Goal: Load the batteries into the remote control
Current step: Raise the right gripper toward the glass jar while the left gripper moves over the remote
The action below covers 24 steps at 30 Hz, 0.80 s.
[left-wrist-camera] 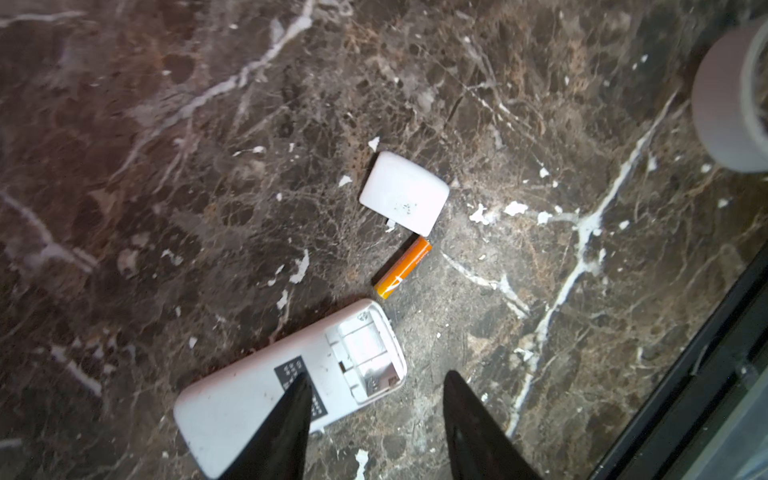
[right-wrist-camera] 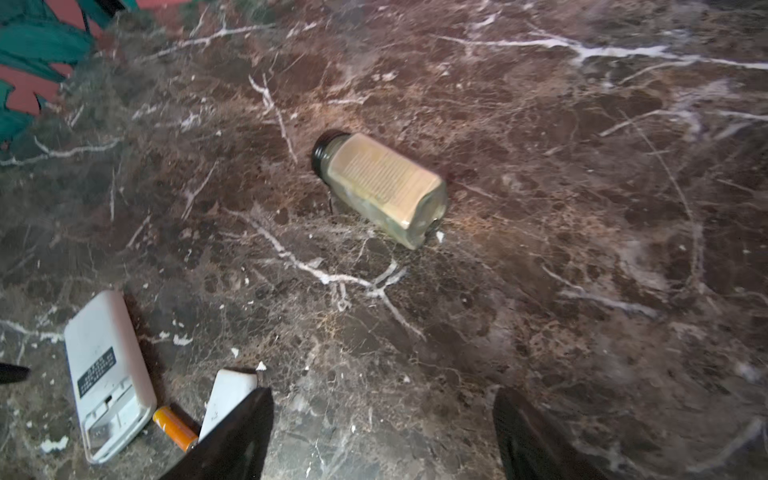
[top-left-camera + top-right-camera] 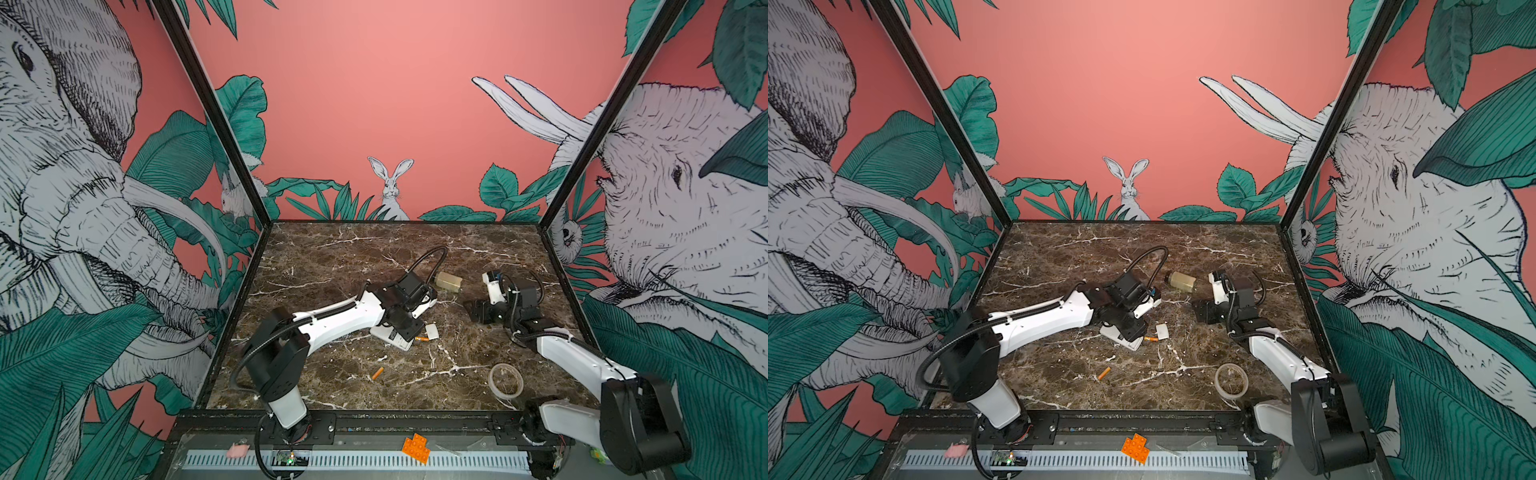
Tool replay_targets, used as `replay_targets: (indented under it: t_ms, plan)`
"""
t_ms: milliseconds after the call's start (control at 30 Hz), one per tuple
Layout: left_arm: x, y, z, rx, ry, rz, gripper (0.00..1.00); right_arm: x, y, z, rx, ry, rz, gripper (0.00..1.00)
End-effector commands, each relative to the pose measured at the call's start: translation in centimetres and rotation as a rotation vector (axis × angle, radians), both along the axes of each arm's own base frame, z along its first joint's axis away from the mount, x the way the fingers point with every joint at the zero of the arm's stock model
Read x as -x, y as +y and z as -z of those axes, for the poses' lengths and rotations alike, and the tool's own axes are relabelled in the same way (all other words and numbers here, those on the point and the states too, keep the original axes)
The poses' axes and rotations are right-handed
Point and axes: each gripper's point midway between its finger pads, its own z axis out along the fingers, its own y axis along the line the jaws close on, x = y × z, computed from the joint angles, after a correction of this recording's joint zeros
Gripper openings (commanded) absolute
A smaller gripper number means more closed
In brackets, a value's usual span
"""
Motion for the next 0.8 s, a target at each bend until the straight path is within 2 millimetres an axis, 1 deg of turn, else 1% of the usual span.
replay_targets:
  t_ms: [0, 100, 233, 433, 633, 767]
  plan:
    - [1.4, -0.9, 0.8, -0.075, 0.015, 0.167, 0.52, -1.0, -0.1, -2.2, -0.087, -0.079, 0.026, 0.83]
    - [1.7, -2.1, 1.9, -0.126, 0.013, 0.233, 0.52, -1.0, -1.2, -1.8, -0.091, -0.083, 0.069, 0.83]
    - [1.1, -2.5, 3.2, -0.183, 0.005, 0.255, 0.51, -1.2, -2.0, -1.7, -0.125, -0.088, 0.103, 0.83]
    - [0.4, -2.8, 4.2, -0.226, 0.002, 0.274, 0.49, -1.4, -2.3, -1.6, -0.149, -0.089, 0.114, 0.83]
    - [0.0, -2.6, 5.2, -0.271, 0.003, 0.280, 0.45, -1.4, -2.4, -1.5, -0.161, -0.090, 0.118, 0.82]
    - [0.2, -2.9, 5.7, -0.267, 0.022, 0.281, 0.40, -1.4, -2.5, -1.5, -0.165, -0.090, 0.121, 0.82]
